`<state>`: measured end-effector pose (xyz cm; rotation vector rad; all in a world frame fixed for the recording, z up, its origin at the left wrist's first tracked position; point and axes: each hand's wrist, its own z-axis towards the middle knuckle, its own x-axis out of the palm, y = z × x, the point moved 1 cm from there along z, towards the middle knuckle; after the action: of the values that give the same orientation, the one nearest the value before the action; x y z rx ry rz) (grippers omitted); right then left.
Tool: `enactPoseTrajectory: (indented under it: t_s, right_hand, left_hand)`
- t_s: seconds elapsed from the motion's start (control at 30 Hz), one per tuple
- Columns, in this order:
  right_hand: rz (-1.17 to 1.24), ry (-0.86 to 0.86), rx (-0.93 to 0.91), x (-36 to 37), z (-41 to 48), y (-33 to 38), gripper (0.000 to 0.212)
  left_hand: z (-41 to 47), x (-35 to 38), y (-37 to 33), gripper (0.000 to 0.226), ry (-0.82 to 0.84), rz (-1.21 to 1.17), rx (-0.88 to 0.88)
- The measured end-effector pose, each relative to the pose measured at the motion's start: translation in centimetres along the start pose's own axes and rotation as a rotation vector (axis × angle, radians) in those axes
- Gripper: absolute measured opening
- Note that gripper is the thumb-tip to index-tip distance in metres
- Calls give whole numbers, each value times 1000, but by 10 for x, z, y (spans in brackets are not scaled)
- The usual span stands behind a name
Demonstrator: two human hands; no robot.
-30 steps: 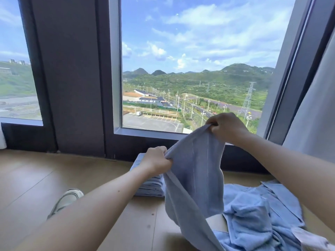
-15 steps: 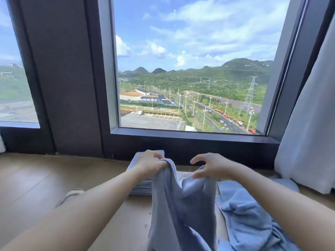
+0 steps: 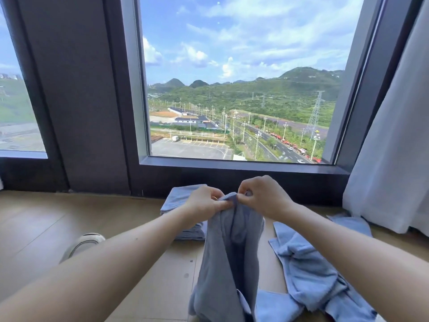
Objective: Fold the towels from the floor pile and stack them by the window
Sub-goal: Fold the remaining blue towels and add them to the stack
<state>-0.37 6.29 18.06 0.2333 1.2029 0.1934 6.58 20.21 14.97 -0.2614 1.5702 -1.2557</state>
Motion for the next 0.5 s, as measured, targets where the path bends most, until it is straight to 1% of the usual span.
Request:
enactPoseTrajectory:
  t_s: [0.07, 0.13, 0.17, 0.23, 0.27, 0.3, 0.37, 0.43, 0.5]
  right_hand:
    - [-61, -77, 70, -7, -1, -7, 14]
    - [-77, -179, 191, -19, 2, -23, 17]
    - [-61, -218, 247, -26, 2, -32, 17]
    - [16, -190, 288, -32, -1, -47, 14]
    - [90, -129, 271, -30, -3, -49, 13]
    - [171, -46, 232, -25, -8, -45, 15]
    - [248, 111, 129, -10, -14, -23, 32]
    - [215, 184, 35, 5, -13, -2, 43]
    - [140, 198, -36, 16, -9, 8, 37]
  left_hand:
    - [-4, 3, 7, 20, 35, 180, -12]
    - [-9, 3, 23, 26, 66, 406, -59]
    - [-11, 0, 31, 24, 81, 447, -88]
    - [-13, -7, 41, 16, 65, 378, -116]
    - [-12, -9, 40, 16, 35, 316, -115]
    - [-12, -10, 37, 19, -2, 251, -109]
    - [-11, -5, 27, 30, -42, 171, -80]
    - [-10, 7, 16, 32, -7, 98, -69]
    - [-8, 14, 11, 29, 12, -10, -91]
